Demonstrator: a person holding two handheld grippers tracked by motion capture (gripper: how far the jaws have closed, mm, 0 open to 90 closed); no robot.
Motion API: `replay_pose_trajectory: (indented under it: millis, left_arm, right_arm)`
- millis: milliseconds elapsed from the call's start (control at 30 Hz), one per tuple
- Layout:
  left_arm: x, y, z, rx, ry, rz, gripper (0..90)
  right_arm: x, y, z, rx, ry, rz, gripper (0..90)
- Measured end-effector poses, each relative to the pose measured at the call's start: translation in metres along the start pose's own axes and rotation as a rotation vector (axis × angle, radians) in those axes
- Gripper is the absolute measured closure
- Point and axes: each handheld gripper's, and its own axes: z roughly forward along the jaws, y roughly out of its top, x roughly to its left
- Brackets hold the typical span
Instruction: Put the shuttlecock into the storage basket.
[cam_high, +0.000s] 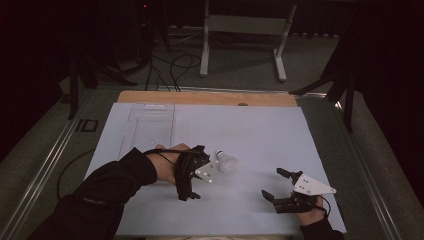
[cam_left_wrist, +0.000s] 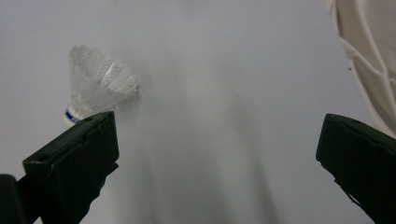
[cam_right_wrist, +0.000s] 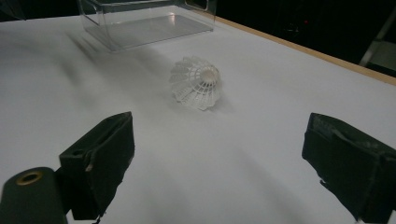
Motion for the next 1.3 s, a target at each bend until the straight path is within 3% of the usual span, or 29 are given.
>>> replay_pose_trajectory:
  millis: [133, 233, 333, 400, 567, 733, 800, 833, 1100, 1167, 1200, 1300]
  left_arm:
    - [0.006, 0.005, 0.004, 0.016, -0.015, 0.019, 0.0]
    - [0.008, 0.008, 0.009, 0.056, -0.012, 0.072, 0.0]
    - [0.009, 0.008, 0.013, 0.051, -0.002, 0.109, 0.0]
    - [0.009, 0.007, 0.017, 0.056, 0.015, 0.166, 0.1]
    - [0.015, 0.003, 0.018, 0.024, 0.034, 0.232, 7.2]
    - [0.023, -0.001, 0.021, 0.027, 0.02, 0.231, 10.0]
    - [0.026, -0.003, 0.022, 0.024, 0.034, 0.247, 11.2]
    - [0.028, -0.004, 0.023, 0.024, 0.029, 0.232, 11.3]
    - [0.05, -0.015, 0.033, 0.061, 0.051, 0.238, 11.9]
    - [0.054, -0.016, 0.035, 0.06, 0.051, 0.247, 12.0]
    - [0.057, -0.017, 0.036, 0.036, 0.054, 0.261, 12.0]
    - [0.064, -0.019, 0.04, 0.026, 0.05, 0.259, 12.8]
  right_arm:
    - [0.001, 0.0, 0.0, -0.004, -0.002, -0.004, 9.6]
    - [0.001, 0.0, -0.001, -0.01, -0.011, -0.006, 9.6]
    - [0.0, 0.0, -0.001, -0.012, -0.011, -0.006, 9.6]
    - [0.001, 0.0, -0.001, -0.012, -0.008, -0.006, 9.6]
    - [0.001, 0.0, -0.001, -0.011, -0.004, -0.009, 9.6]
    - [0.0, 0.0, -0.001, -0.01, -0.004, -0.013, 9.6]
    - [0.0, 0.0, 0.0, -0.01, -0.004, -0.011, 9.6]
    - [0.0, 0.0, -0.001, -0.01, -0.004, -0.011, 9.6]
    - [0.0, 0.0, 0.0, -0.012, -0.003, -0.01, 9.6]
    - [0.0, -0.001, 0.0, -0.015, -0.003, -0.008, 9.6]
    - [0.0, -0.001, 0.0, -0.015, -0.003, -0.008, 9.6]
    - [-0.001, -0.001, 0.0, -0.016, -0.001, -0.006, 9.6]
